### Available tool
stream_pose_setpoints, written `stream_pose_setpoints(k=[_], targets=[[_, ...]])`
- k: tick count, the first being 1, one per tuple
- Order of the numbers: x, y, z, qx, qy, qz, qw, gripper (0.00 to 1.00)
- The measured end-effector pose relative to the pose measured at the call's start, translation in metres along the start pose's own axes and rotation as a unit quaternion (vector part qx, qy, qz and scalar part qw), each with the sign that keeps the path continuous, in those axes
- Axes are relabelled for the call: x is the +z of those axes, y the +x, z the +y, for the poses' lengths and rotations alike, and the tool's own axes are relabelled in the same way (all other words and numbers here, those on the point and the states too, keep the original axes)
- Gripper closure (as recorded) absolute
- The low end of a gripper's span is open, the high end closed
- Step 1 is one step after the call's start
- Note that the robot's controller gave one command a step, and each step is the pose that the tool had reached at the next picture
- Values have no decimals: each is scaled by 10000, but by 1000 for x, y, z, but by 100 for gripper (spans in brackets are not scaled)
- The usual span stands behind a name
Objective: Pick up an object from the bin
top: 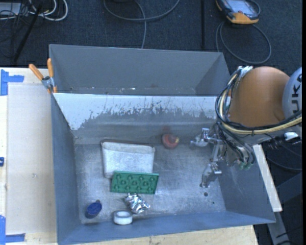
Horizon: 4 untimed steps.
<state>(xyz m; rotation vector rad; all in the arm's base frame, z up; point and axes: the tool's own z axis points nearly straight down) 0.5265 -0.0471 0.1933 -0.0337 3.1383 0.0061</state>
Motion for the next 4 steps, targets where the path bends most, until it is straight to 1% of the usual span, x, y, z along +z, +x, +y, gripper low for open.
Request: stream_pose_setpoints(k=[1,2,3,4], targets=[[34,-42,66,-339,-1,12,9994,0],[90,-32,94,-772,38,-46,9970,0],[101,-10,120,-1618,13,-69,9868,0],[111,-1,134,-2198,19,-7,9756,0]])
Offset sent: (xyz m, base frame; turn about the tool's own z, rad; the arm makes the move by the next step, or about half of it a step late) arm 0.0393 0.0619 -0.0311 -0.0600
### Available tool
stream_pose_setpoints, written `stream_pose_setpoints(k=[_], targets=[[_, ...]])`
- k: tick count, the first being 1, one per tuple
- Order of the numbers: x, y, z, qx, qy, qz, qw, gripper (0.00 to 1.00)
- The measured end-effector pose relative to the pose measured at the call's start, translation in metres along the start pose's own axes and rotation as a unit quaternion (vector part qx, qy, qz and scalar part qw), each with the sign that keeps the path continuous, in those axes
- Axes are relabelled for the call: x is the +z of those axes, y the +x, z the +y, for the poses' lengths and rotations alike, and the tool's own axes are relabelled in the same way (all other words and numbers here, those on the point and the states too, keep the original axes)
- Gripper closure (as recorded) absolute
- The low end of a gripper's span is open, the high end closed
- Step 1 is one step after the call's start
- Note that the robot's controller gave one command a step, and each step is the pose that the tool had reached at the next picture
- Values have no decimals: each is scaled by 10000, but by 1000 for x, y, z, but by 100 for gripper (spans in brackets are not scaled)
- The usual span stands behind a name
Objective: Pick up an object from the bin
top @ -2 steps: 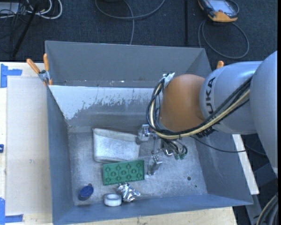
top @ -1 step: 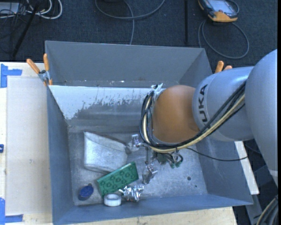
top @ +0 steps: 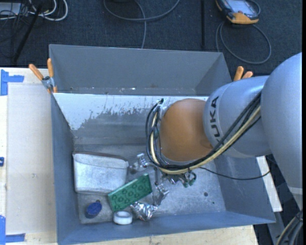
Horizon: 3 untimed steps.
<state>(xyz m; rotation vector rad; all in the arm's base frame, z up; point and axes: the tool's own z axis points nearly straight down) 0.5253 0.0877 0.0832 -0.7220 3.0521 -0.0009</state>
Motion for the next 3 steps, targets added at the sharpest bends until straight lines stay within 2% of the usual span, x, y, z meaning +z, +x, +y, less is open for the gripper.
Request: stream_pose_setpoints(k=[1,2,3], targets=[[0,1,2,-25,-14,26,10000,100],[-107,19,-8,-751,0,-1,9972,100],[-169,76,-80,-2336,-7,17,9723,100]])
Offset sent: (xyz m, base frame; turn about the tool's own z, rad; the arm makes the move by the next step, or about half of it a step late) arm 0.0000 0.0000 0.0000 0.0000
